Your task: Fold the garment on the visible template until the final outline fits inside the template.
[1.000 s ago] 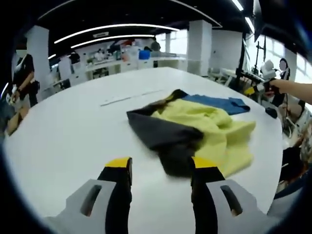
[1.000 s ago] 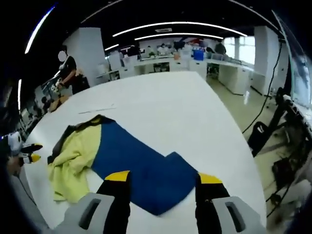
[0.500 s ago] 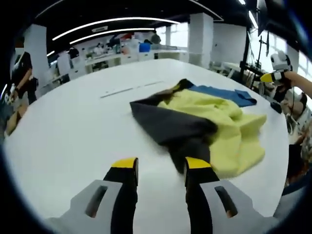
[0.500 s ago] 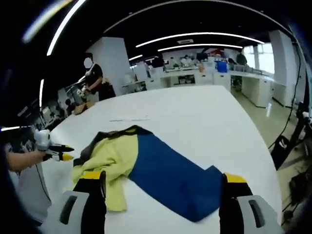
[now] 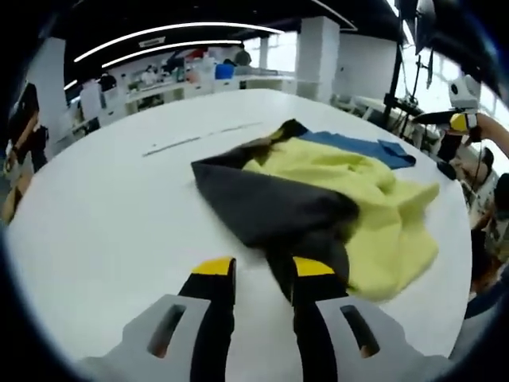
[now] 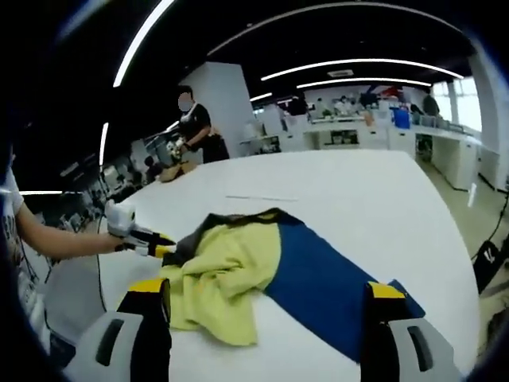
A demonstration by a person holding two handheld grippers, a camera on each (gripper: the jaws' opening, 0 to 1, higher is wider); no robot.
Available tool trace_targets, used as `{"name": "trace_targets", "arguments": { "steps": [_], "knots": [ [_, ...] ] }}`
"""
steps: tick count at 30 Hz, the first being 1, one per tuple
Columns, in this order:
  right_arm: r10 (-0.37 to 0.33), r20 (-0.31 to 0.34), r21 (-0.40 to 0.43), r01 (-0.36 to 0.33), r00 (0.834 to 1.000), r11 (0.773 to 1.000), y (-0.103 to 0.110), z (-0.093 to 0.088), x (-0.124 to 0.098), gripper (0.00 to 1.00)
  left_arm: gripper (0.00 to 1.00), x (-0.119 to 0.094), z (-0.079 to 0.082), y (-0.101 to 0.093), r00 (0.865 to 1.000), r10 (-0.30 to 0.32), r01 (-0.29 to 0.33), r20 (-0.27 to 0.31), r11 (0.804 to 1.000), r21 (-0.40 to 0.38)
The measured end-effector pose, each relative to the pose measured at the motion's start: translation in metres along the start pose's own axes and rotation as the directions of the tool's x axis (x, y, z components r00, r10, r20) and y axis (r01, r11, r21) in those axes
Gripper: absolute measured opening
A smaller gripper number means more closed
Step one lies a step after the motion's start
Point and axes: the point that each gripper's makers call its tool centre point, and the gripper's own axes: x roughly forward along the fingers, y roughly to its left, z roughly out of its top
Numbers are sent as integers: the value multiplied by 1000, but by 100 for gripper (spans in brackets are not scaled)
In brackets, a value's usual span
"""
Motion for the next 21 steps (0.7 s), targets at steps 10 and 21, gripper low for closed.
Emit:
{"name": "trace_targets", "arguments": {
  "steps": [10, 21],
  "knots": [
    [92, -19, -41, -92, 996, 995, 25, -5, -2, 99, 15, 9, -4, -5, 999, -26, 27, -32, 999, 20],
    [134, -15, -47, -135, 991, 990, 37, -9, 1, 99, 6, 9, -5, -9, 997, -75, 74, 2, 985, -157]
  ]
}}
